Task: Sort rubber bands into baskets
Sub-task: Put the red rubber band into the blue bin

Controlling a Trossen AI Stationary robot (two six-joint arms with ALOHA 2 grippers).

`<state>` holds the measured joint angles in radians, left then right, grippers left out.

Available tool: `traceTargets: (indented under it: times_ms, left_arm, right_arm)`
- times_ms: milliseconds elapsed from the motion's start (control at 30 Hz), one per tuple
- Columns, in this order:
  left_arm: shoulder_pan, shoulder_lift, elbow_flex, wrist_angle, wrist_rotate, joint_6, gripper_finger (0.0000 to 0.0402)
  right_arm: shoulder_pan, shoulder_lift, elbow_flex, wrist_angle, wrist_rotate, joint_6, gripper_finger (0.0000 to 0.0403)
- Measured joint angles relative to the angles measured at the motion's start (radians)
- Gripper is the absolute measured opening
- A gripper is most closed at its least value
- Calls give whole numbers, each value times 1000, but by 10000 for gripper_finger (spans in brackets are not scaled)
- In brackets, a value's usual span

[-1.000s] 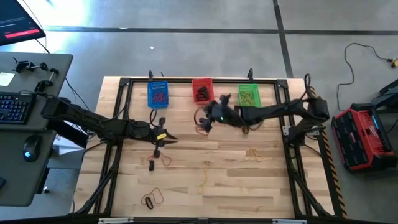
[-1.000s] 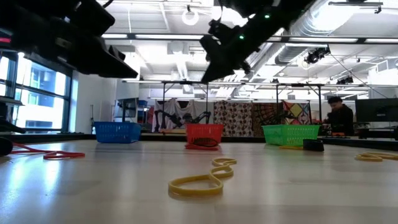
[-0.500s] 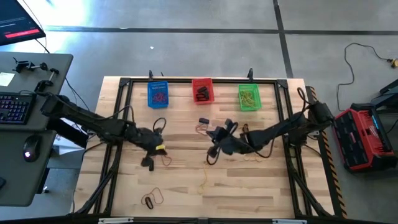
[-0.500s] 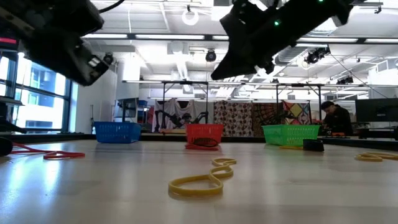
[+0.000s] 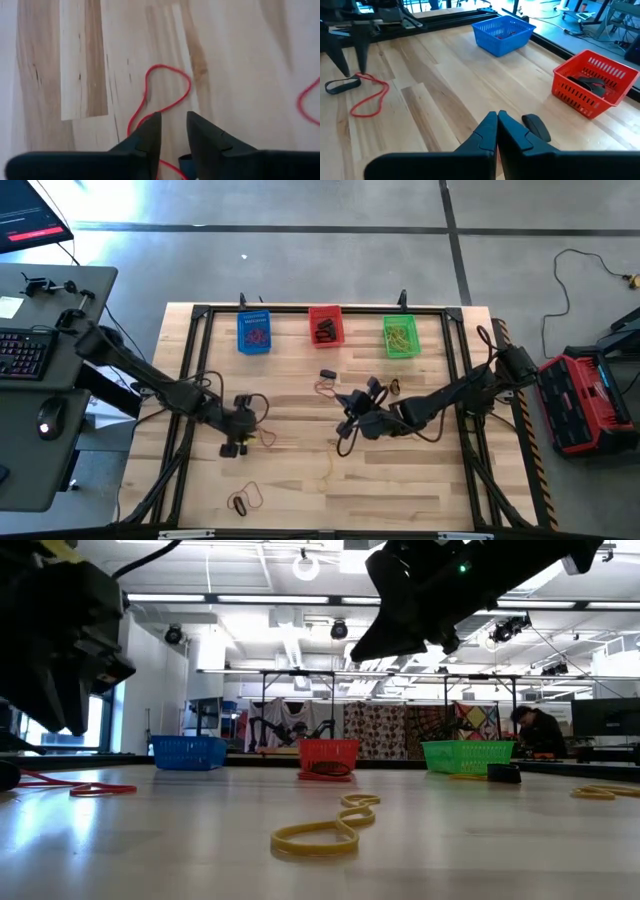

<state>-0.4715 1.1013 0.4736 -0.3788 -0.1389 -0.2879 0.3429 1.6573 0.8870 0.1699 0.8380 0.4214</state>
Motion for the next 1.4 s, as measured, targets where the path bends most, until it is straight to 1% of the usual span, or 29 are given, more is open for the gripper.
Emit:
traceTargets:
  times_ms: [200, 300, 433, 633, 733, 800, 867, 933, 1067, 1100, 1267, 1333, 1400]
  left_arm:
    - [-7, 100, 0, 1, -58, -81, 118]
    - [6, 143, 0, 1, -70, -119, 122]
    - [28, 182, 0, 3, -115, -156, 122]
    - [55, 239, 3, 15, -64, -120, 122]
    - [54, 254, 5, 14, -64, -103, 121]
    - [54, 255, 4, 15, -63, -95, 115]
    - [54, 254, 3, 15, -59, -91, 100]
    - [54, 254, 3, 17, -44, -73, 76]
    - [54, 253, 3, 32, -38, -59, 15]
    - [54, 251, 6, 32, -39, -57, 8]
    - [54, 217, 76, -59, -24, 2, 6]
    - [59, 191, 120, -95, -56, 29, 2]
    - [78, 169, 150, -162, -112, 41, 1]
  right_arm:
    - [1, 0, 0, 0, 0, -1, 0]
    - [1, 0, 0, 0, 0, -2, 0]
    - [1, 0, 0, 0, -1, -2, 0]
    - [1, 1, 0, 0, -1, -2, 0]
    - [1, 1, 0, 0, -1, -2, 0]
    - [1, 1, 0, 0, -2, -2, 0]
    - [1, 1, 0, 0, -2, -2, 0]
    - [1, 1, 0, 0, -2, -2, 0]
    - [1, 1, 0, 0, -2, 0, 0]
    - [1, 1, 0, 0, -2, 0, 0]
    - [1, 1, 0, 0, -3, 6, 0]
    - [1, 1, 0, -1, -3, 16, 0]
    - [1, 4, 0, -1, -3, 25, 0]
